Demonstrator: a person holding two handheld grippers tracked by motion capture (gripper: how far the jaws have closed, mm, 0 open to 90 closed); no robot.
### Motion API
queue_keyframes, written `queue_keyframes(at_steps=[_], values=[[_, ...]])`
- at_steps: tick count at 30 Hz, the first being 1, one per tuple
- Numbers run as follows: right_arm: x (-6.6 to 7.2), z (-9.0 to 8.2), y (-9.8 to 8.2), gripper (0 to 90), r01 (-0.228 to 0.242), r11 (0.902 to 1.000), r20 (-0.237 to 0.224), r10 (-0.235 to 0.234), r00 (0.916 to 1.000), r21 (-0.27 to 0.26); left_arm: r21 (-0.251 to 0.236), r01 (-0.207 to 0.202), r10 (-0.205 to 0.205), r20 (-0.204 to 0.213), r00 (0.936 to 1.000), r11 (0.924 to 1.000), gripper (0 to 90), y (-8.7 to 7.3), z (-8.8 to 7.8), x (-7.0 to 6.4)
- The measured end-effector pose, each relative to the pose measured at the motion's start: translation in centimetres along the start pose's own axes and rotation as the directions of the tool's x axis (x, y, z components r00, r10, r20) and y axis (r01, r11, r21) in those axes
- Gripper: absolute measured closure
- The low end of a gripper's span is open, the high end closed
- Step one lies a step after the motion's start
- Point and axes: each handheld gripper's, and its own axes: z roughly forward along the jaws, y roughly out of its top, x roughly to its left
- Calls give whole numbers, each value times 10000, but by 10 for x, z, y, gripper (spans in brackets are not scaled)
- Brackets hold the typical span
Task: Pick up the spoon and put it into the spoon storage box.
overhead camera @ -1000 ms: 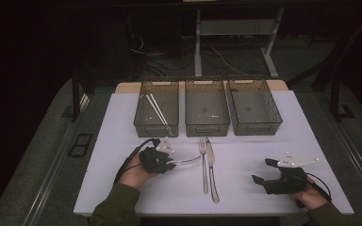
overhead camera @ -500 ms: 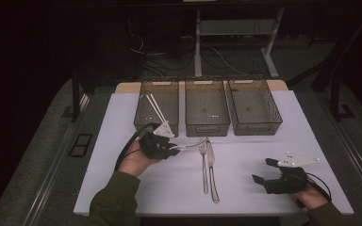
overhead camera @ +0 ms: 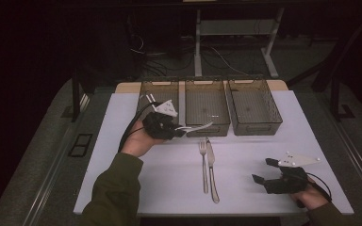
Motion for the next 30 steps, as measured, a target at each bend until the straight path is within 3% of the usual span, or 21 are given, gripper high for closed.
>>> queue_keyframes(at_steps=[11, 15, 20, 30], values=[[0, 0, 0, 178, -14, 10000, 8, 14, 10000, -54, -169, -252, 253, 93, 9996, 9995, 771, 39, 18, 14], [0, -1, 0, 178, -44, 10000, -18, 44, 10000, -81, -271, -106, 109, 104, 9999, 9996, 771, 47, 31, 22], [0, -1, 0, 178, -74, 9999, -40, 74, 10000, -97, -318, -30, 31, 36, 10000, 9995, 770, 52, 48, 36], [-1, -2, 0, 178, -69, 9999, -74, 68, 9999, -141, 533, 315, -315, -4, 9995, 9981, 768, 42, 84, 55]])
